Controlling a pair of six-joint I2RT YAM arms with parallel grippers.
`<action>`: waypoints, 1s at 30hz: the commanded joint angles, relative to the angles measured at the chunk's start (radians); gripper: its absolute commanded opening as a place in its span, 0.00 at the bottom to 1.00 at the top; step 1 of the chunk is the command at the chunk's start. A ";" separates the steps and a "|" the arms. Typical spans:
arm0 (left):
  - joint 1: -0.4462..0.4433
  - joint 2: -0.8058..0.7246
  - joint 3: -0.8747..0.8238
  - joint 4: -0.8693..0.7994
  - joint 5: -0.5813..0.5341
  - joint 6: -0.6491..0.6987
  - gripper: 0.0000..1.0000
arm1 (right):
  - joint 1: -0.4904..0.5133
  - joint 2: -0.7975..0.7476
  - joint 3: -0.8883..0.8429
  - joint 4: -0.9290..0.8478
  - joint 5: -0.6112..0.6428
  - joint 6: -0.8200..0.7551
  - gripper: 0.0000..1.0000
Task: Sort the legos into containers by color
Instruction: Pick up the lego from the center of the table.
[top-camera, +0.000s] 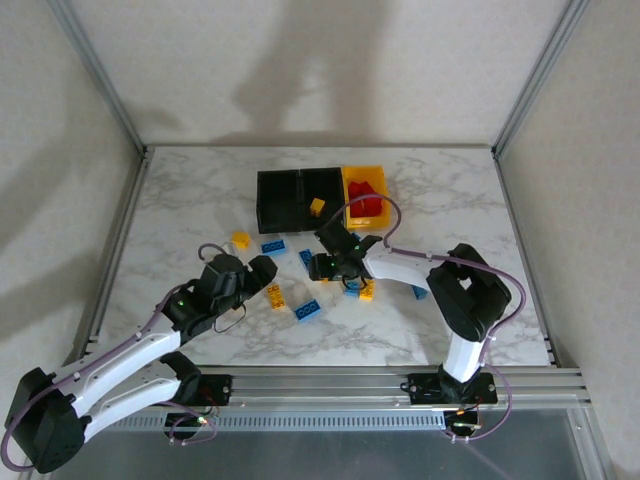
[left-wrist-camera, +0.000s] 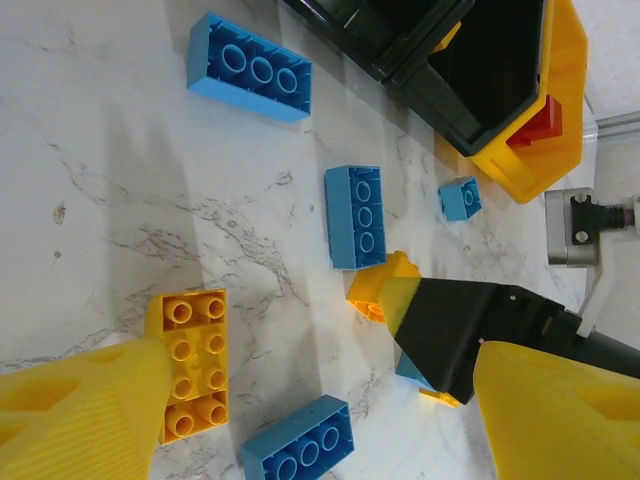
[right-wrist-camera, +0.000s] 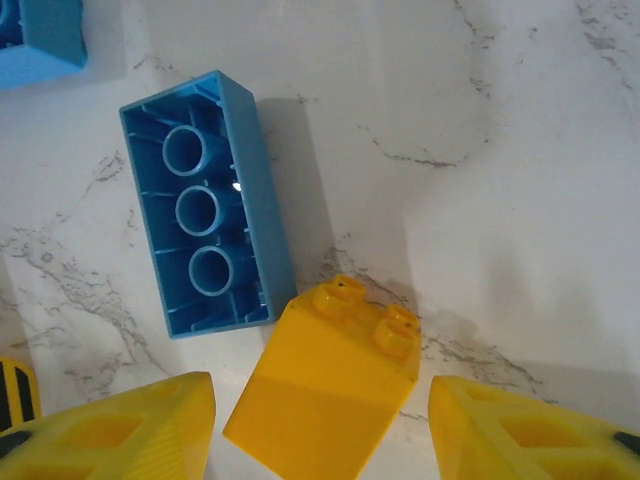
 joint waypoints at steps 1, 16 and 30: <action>0.013 -0.026 -0.020 -0.015 -0.009 -0.013 0.79 | 0.011 0.025 0.011 -0.006 0.002 0.012 0.58; 0.015 -0.041 -0.028 -0.021 -0.015 -0.017 0.79 | 0.012 0.040 0.019 -0.012 0.011 0.008 0.40; 0.042 -0.026 -0.015 -0.017 -0.027 0.000 0.79 | -0.027 -0.072 0.115 -0.126 0.083 -0.060 0.35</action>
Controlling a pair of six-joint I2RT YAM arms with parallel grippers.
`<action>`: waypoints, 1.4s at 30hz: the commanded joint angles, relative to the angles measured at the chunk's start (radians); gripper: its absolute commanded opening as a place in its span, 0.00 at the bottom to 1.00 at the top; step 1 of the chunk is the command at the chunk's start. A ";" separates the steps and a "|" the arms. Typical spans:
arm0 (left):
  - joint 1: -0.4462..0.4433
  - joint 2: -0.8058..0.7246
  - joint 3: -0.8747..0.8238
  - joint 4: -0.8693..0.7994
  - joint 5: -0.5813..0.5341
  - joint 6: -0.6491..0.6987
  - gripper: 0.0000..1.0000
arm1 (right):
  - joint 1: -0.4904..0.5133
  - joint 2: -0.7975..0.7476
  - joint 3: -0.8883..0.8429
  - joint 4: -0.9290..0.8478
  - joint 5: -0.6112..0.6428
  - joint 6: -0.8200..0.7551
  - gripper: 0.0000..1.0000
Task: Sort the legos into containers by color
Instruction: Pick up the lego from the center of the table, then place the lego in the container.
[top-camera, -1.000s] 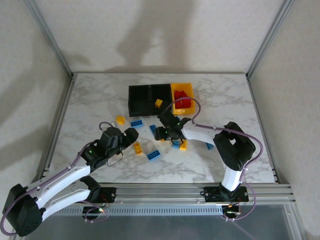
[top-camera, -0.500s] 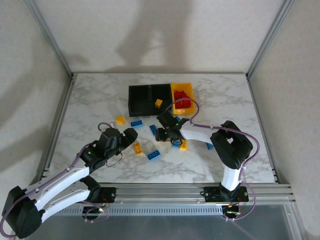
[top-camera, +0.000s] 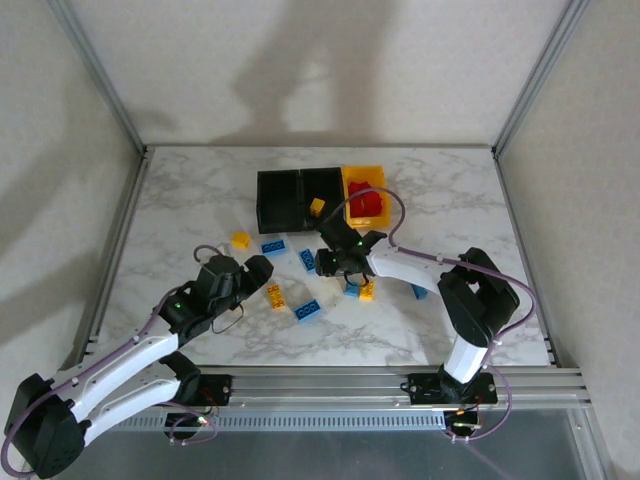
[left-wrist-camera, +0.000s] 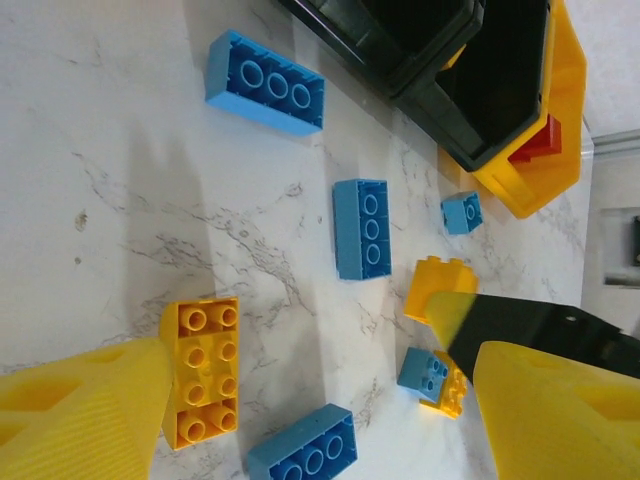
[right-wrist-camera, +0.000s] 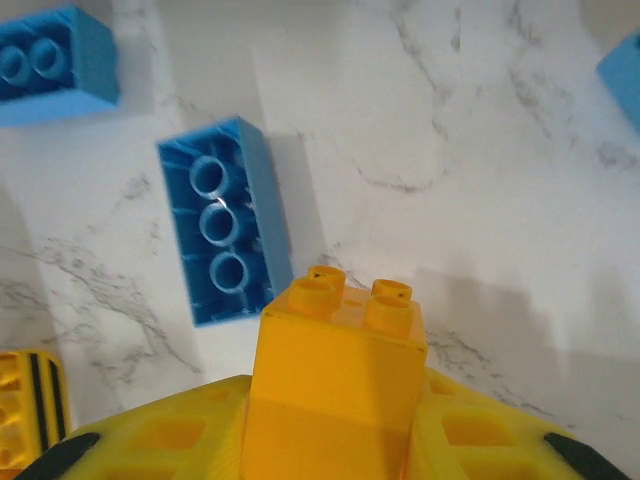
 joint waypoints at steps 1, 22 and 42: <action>0.016 -0.005 0.003 -0.025 -0.033 0.004 0.79 | -0.030 -0.006 0.087 -0.043 0.033 -0.045 0.35; 0.026 -0.061 -0.003 -0.064 -0.052 -0.008 0.79 | -0.231 0.502 0.793 -0.183 0.019 -0.119 0.38; 0.040 -0.054 0.005 -0.070 -0.051 -0.004 0.79 | -0.248 0.643 1.001 -0.221 0.025 -0.090 0.51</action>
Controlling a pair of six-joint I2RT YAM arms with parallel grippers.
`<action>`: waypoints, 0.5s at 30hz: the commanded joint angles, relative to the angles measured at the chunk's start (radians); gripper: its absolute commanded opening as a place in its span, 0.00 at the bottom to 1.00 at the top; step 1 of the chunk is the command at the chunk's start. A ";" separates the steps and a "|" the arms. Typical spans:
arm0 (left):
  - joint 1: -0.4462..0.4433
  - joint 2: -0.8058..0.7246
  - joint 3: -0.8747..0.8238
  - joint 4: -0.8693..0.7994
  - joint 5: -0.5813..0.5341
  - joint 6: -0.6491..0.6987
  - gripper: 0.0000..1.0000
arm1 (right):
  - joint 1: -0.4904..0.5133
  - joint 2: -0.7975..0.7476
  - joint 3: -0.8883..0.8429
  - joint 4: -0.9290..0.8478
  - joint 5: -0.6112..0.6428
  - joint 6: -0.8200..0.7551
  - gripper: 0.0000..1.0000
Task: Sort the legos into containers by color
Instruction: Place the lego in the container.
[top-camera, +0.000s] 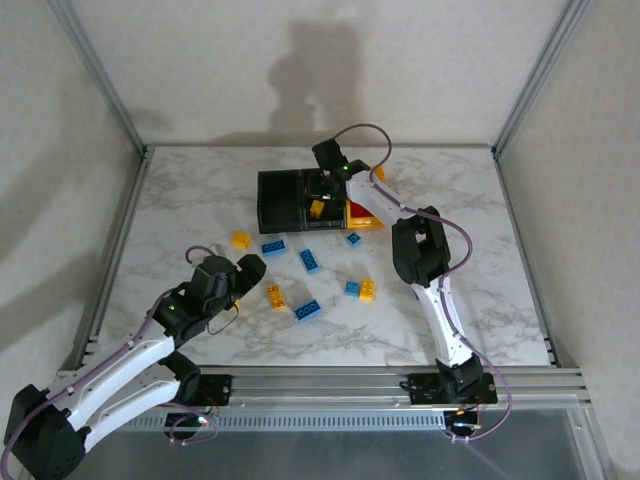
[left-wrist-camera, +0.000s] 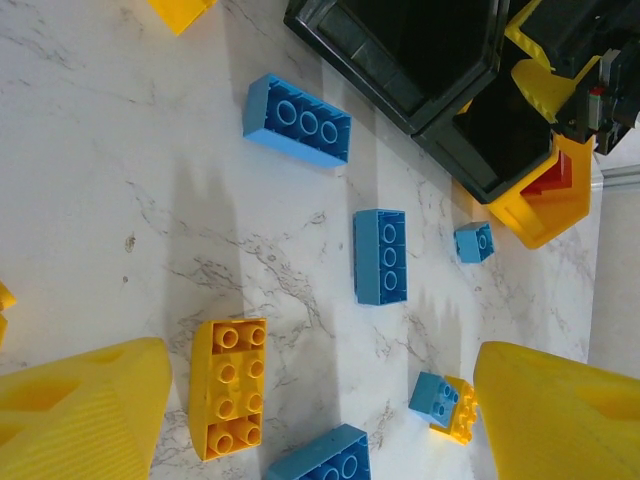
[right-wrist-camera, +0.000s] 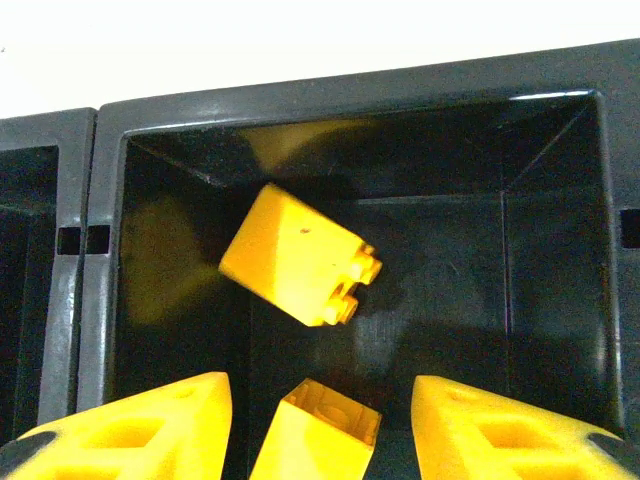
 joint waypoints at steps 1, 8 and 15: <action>0.010 -0.004 0.006 -0.018 -0.021 -0.003 0.79 | -0.003 -0.030 0.008 -0.011 0.006 0.009 0.51; 0.012 0.017 0.014 -0.024 -0.010 -0.007 0.79 | 0.022 -0.220 -0.177 0.076 0.008 -0.007 0.51; 0.027 0.029 0.031 -0.068 -0.027 -0.017 0.78 | 0.064 -0.425 -0.386 0.131 -0.008 -0.032 0.51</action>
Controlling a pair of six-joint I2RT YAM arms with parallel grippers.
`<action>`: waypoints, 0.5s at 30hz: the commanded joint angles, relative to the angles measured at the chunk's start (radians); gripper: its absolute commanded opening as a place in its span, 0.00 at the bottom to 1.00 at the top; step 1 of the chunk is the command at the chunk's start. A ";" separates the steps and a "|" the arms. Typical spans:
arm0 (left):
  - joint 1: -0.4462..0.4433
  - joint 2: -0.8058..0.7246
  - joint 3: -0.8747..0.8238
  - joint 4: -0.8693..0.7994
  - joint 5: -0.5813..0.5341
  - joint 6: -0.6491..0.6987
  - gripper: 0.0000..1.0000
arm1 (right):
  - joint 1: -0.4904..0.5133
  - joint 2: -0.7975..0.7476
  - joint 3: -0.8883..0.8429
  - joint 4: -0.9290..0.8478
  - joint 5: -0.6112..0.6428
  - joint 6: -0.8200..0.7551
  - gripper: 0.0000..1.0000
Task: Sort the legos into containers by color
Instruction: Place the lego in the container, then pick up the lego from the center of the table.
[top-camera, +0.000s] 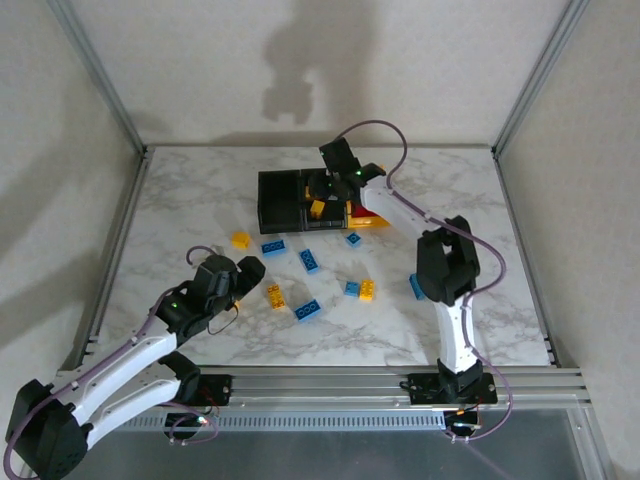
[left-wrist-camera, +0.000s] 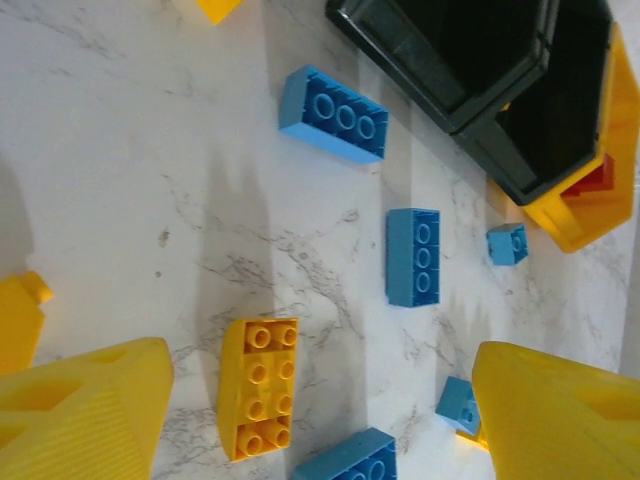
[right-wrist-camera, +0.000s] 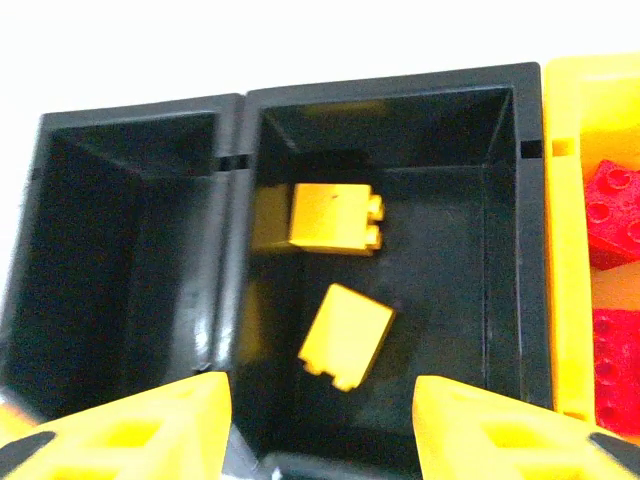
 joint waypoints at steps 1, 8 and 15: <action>0.015 0.000 0.032 -0.043 -0.023 -0.007 0.78 | 0.029 -0.118 -0.096 0.046 -0.006 -0.019 0.51; 0.015 0.064 0.062 0.008 0.071 0.083 0.78 | 0.053 -0.374 -0.419 0.110 0.002 0.021 0.53; -0.033 0.140 0.067 0.149 0.171 0.120 0.78 | 0.053 -0.558 -0.686 0.087 0.044 0.060 0.54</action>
